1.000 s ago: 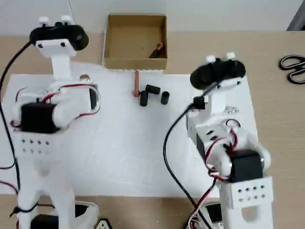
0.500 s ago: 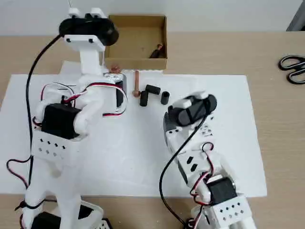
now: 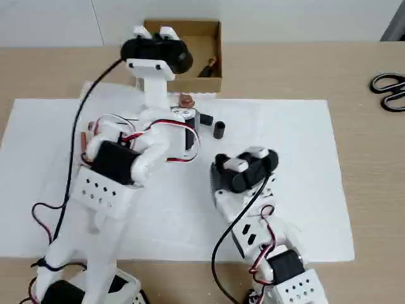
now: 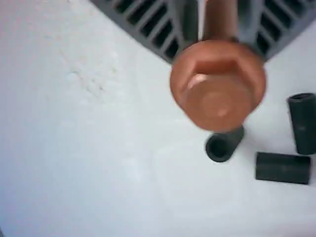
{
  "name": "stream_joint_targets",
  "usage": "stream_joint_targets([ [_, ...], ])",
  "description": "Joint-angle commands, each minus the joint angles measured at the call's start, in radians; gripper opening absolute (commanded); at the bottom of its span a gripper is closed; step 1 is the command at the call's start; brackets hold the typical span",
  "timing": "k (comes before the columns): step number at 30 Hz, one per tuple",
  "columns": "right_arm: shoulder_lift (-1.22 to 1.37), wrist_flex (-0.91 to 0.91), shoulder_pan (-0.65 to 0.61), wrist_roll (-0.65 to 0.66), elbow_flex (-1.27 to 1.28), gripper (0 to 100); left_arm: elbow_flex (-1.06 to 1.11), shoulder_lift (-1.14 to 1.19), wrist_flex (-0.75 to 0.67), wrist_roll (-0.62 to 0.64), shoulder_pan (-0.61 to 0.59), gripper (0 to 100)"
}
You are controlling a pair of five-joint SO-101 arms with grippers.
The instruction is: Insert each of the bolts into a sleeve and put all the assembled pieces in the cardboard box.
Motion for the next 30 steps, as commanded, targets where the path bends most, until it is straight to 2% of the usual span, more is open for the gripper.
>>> stream_joint_targets([
  [1,-0.042,-0.024,-0.03,-0.008,0.012,0.4,0.024,-0.069,-0.057,0.009,0.044,1],
  [18,-0.07,-0.024,-0.035,-0.008,0.04,0.4,0.476,-0.408,-0.396,0.011,0.081,1],
  [24,-0.07,-0.024,-0.035,-0.008,0.04,0.4,0.484,-0.423,-0.405,0.063,0.084,1],
  [30,-0.07,-0.024,-0.035,-0.008,0.04,0.4,0.484,-0.42,-0.362,0.069,0.147,1],
])
